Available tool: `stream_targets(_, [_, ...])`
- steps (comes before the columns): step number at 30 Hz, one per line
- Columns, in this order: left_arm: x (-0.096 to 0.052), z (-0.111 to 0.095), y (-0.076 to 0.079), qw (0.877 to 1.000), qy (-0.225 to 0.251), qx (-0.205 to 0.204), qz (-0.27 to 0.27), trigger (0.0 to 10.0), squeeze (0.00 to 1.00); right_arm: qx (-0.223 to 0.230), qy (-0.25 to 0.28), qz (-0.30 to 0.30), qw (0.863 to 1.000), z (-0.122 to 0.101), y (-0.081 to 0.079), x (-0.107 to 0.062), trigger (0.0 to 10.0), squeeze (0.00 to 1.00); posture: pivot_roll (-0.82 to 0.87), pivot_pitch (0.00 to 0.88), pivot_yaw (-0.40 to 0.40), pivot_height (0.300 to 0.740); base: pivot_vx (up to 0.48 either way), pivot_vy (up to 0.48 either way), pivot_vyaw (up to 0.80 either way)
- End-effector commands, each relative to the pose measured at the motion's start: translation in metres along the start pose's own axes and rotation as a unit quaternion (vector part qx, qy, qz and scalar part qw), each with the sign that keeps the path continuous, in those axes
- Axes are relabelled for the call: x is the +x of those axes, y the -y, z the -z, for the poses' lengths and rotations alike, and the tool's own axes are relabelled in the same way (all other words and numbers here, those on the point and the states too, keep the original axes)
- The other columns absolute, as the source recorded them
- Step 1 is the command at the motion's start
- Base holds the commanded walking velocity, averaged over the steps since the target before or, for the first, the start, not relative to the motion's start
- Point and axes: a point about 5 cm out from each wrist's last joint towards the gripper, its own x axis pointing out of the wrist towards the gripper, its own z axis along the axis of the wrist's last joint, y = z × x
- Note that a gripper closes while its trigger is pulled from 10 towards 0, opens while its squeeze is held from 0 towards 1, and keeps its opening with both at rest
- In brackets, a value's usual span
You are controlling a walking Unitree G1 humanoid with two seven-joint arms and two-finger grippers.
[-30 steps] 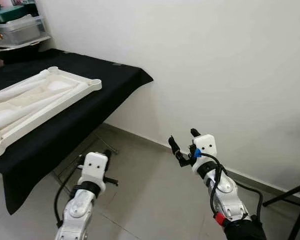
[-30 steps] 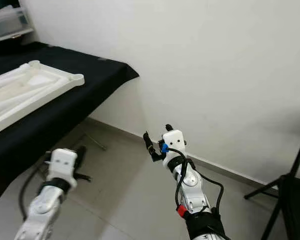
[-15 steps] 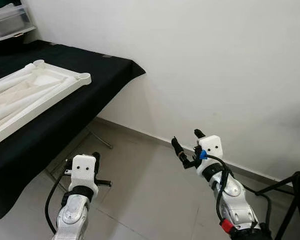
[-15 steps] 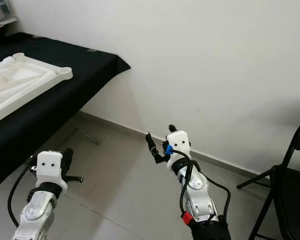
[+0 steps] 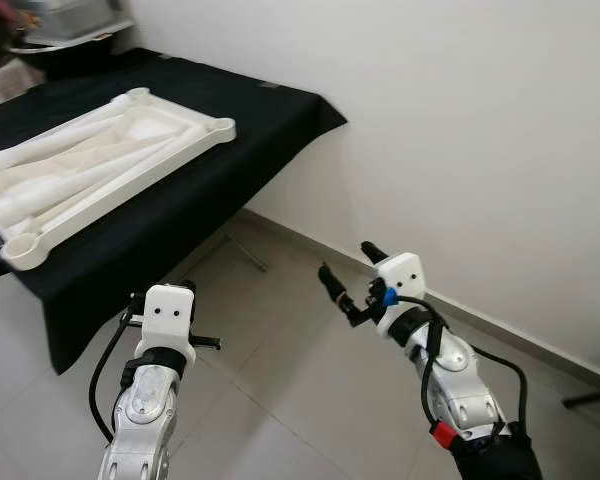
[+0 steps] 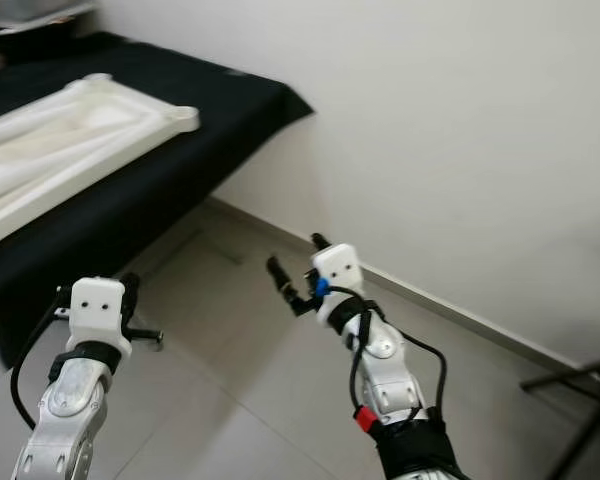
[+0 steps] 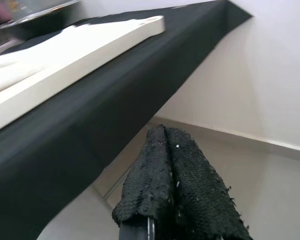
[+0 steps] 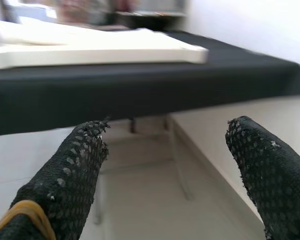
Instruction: Building children table
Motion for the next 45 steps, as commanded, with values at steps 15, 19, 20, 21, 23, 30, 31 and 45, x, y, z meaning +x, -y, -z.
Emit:
stream_targets(15, [-0.007,0.001,0.014,0.996,-0.003,-0.042,0.075,10.0,0.0,-0.003,0.009,-0.018,1.0,-0.001,-0.004,0.001,10.0,0.0,-0.03,0.095,0.032,0.74,0.0,0.0,0.8])
stream_targets(19, [-0.006,0.002,0.013,0.996,-0.01,-0.054,0.075,10.0,0.0,-0.003,0.01,-0.022,1.0,-0.001,-0.004,0.001,10.0,0.0,-0.03,0.095,0.032,0.74,0.0,0.0,0.8])
stream_targets(20, [-0.006,0.002,0.013,0.996,-0.01,-0.054,0.075,10.0,0.0,-0.003,0.01,-0.022,1.0,-0.001,-0.004,0.001,10.0,0.0,-0.03,0.095,0.032,0.74,0.0,0.0,0.8])
stream_targets(21, [-0.006,0.002,0.012,0.996,-0.011,-0.054,0.077,10.0,0.0,-0.003,0.01,-0.023,1.0,-0.001,-0.004,0.002,10.0,0.0,-0.03,0.094,0.032,0.74,0.0,0.0,0.8])
stream_targets(23, [-0.005,0.003,0.012,0.995,-0.013,-0.049,0.083,10.0,0.0,-0.002,0.009,-0.024,1.0,0.0,-0.004,0.002,10.0,0.0,-0.03,0.091,0.03,0.74,0.0,0.0,0.8])
stream_targets(30, [-0.004,0.004,0.013,0.995,-0.017,-0.043,0.087,10.0,0.0,0.004,0.006,-0.024,1.0,0.001,-0.004,0.003,10.0,0.0,-0.03,0.084,0.028,0.74,0.0,0.0,0.78])
stream_targets(31, [-0.004,0.004,0.013,0.995,-0.017,-0.043,0.087,10.0,0.0,0.004,0.006,-0.024,1.0,0.001,-0.004,0.003,10.0,0.0,-0.03,0.084,0.028,0.74,0.0,0.0,0.66])
stream_targets(45, [-0.003,0.008,0.011,0.995,-0.033,-0.07,0.071,10.0,0.0,0.013,-0.014,-0.018,1.0,0.006,-0.001,0.005,10.0,0.0,-0.03,0.071,0.023,0.74,0.153,0.0,0.0])
